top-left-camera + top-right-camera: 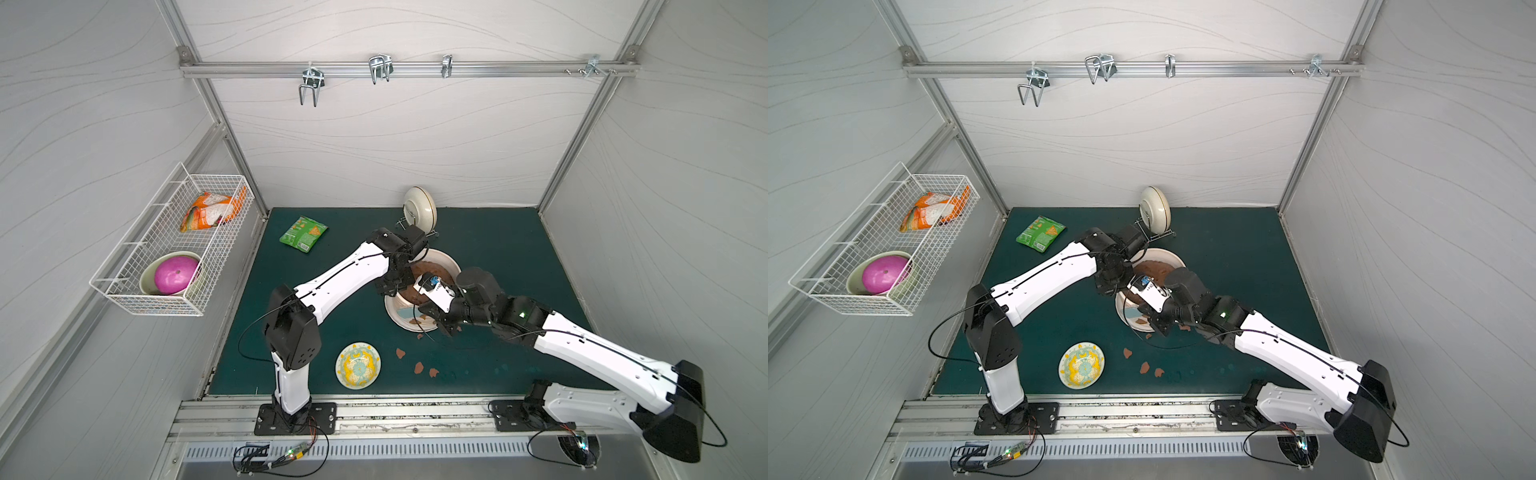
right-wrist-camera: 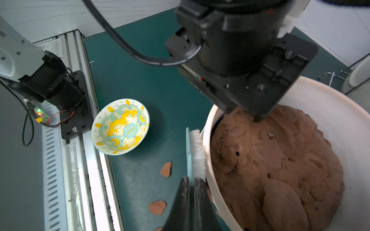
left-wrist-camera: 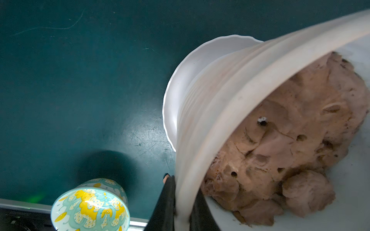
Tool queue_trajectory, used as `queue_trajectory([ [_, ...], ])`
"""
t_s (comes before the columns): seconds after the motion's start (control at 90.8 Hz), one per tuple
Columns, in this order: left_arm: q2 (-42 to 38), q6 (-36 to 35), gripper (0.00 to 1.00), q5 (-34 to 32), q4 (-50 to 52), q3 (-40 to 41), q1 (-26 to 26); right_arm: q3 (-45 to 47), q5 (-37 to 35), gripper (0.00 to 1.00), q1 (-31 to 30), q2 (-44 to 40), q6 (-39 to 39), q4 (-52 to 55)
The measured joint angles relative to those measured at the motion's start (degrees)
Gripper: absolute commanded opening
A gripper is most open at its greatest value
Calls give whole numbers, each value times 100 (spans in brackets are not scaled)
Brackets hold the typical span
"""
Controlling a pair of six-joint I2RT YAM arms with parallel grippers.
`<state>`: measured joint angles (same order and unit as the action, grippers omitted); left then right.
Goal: Scrub the dried mud off the ceramic pot
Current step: Brush off the soil from the pot.
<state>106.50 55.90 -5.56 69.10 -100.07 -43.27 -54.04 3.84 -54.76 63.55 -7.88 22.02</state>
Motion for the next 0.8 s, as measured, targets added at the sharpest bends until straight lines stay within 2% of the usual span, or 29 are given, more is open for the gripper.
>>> queue_trajectory([
  [0.231, 0, -42, 6, 26, -15, -2, 20, 31, -345, 0, -81, -52, 142, 136],
  [0.462, 4, -94, 6, 57, -17, -4, 39, 264, -428, 0, -85, -494, 240, 420],
  [0.594, 9, -214, 6, 66, -15, -11, 46, 350, -227, 0, -63, -656, 210, 649],
  [0.804, 39, -413, 6, 72, -2, -48, 59, 354, 603, 0, -33, -826, 201, 669],
])
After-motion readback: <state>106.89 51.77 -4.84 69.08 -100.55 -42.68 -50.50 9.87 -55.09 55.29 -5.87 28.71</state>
